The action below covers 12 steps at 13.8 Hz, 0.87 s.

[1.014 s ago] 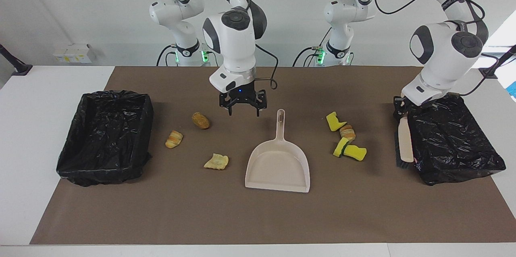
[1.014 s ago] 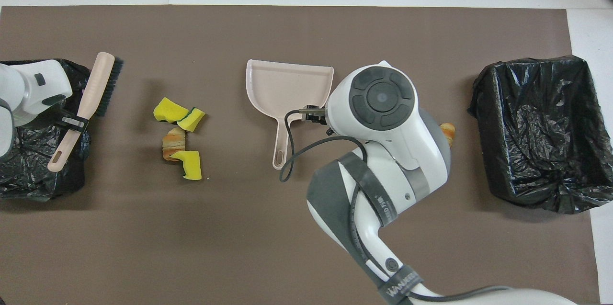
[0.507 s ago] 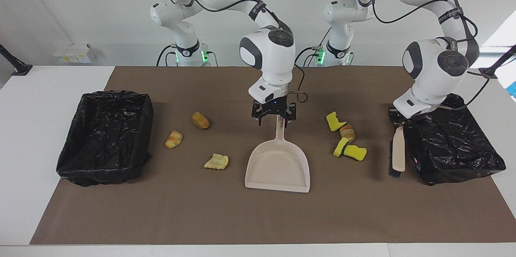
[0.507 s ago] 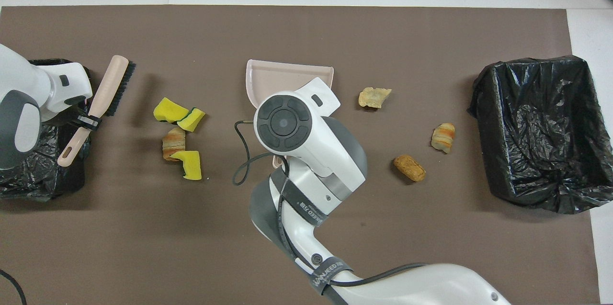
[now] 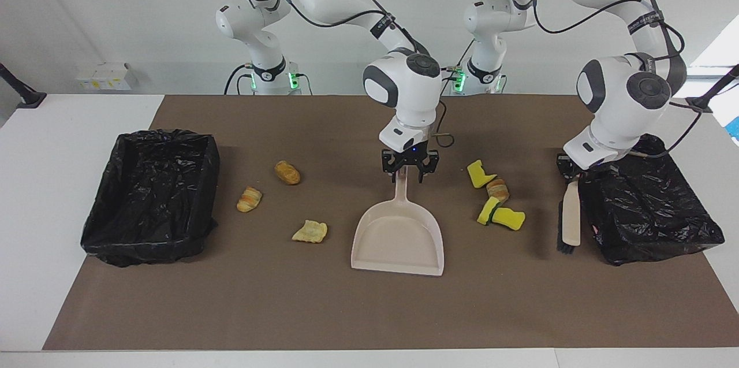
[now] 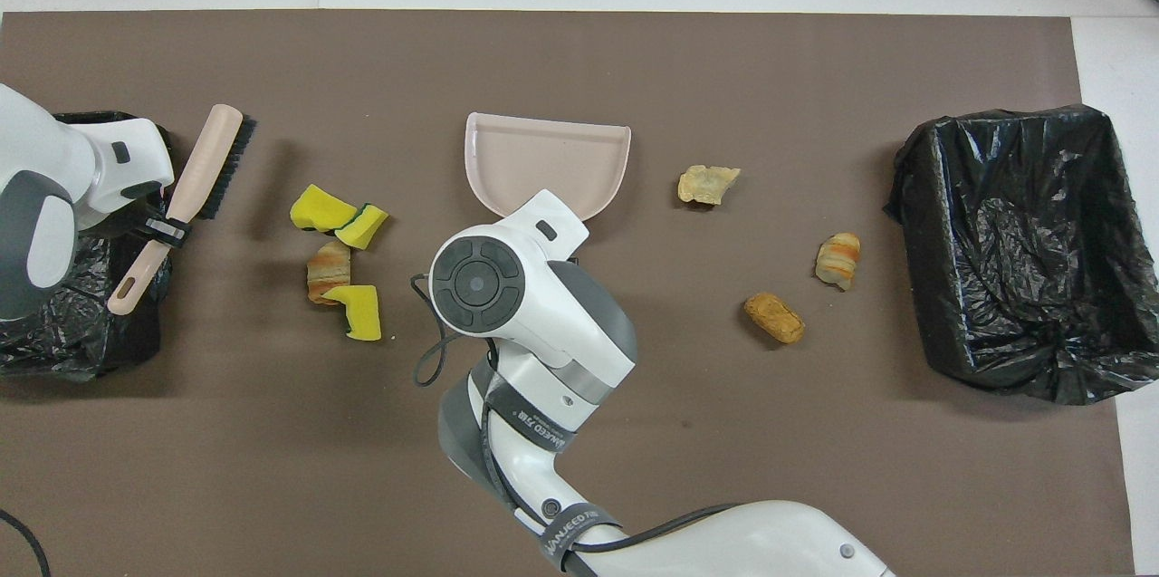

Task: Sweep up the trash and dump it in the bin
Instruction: 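Lift the dustpan with the right gripper and place it beside the sponges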

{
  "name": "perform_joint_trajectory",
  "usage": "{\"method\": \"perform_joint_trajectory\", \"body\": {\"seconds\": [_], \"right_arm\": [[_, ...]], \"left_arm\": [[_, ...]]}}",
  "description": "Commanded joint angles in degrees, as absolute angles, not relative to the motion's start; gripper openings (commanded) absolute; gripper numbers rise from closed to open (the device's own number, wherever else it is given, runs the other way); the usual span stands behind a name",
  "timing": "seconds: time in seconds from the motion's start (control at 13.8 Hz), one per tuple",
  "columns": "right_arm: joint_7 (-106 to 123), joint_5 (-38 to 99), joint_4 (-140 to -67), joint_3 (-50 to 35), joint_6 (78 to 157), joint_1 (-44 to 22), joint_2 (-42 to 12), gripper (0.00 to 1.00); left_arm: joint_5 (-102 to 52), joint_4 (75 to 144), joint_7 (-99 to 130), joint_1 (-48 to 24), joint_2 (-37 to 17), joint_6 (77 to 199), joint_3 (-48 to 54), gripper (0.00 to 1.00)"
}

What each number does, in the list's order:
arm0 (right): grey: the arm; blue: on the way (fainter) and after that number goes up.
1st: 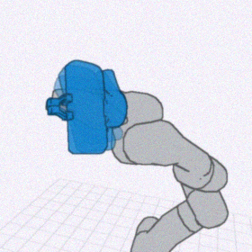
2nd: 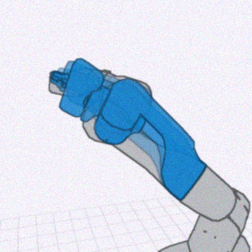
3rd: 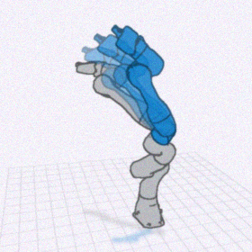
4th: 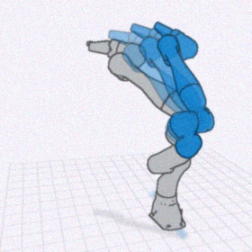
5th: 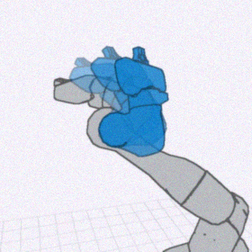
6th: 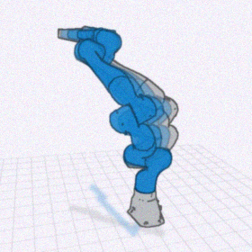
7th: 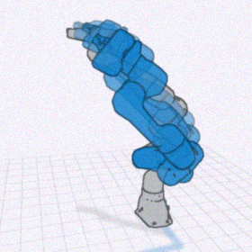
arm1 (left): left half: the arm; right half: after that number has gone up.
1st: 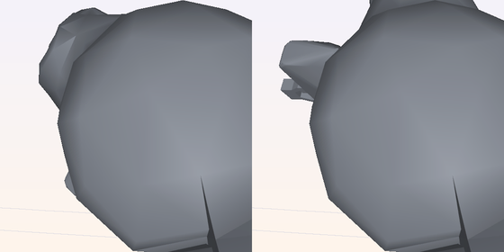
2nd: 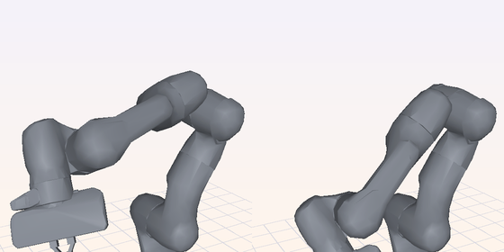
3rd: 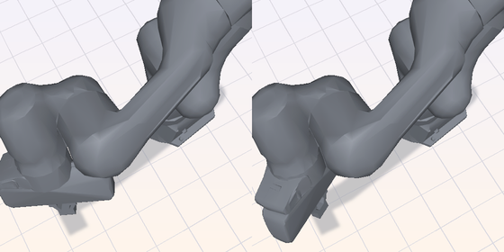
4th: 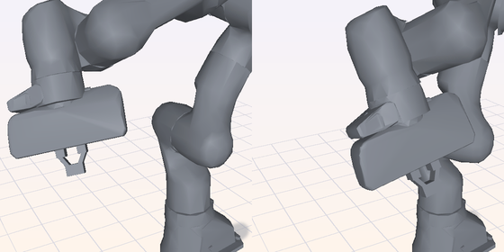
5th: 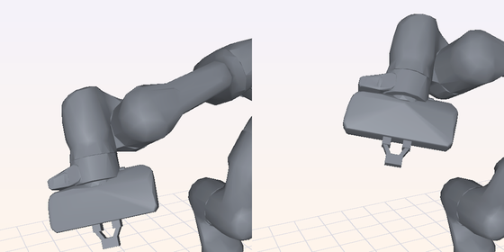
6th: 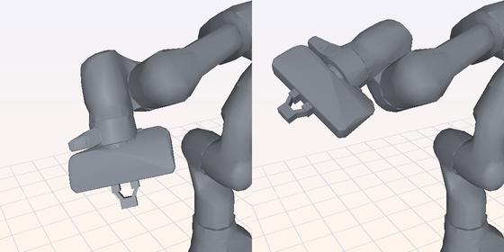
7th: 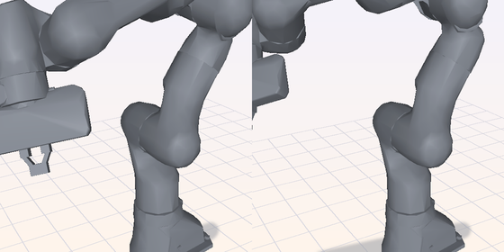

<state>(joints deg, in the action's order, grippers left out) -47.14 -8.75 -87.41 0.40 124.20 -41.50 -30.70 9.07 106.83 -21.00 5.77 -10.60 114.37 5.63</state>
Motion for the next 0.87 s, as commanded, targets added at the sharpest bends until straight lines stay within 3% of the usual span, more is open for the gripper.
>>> {"method": "perform_joint_trajectory", "body": {"seconds": [0.0,0.22,0.51,0.8], "right_arm": [[-49.0,-10.4,-89.4,0.4,126.1,-41.1,-30.1,0.69],[-49.0,-10.4,-89.7,0.4,126.5,-41.0,-30.1,0.59],[-48.4,-10.2,-89.5,0.4,125.2,-40.9,-29.9,0.02],[-45.7,-9.1,-89.6,0.4,122.0,-39.6,-27.1,0.0]], "left_arm": [[9.9,107.0,-21.5,5.6,-10.2,115.0,5.5,0.0],[9.9,107.1,-21.4,5.5,-10.2,115.0,5.5,0.0],[9.9,107.2,-21.4,5.5,-10.1,115.1,5.5,0.0],[9.9,107.4,-21.4,5.4,-10.0,115.1,5.5,0.0]]}}
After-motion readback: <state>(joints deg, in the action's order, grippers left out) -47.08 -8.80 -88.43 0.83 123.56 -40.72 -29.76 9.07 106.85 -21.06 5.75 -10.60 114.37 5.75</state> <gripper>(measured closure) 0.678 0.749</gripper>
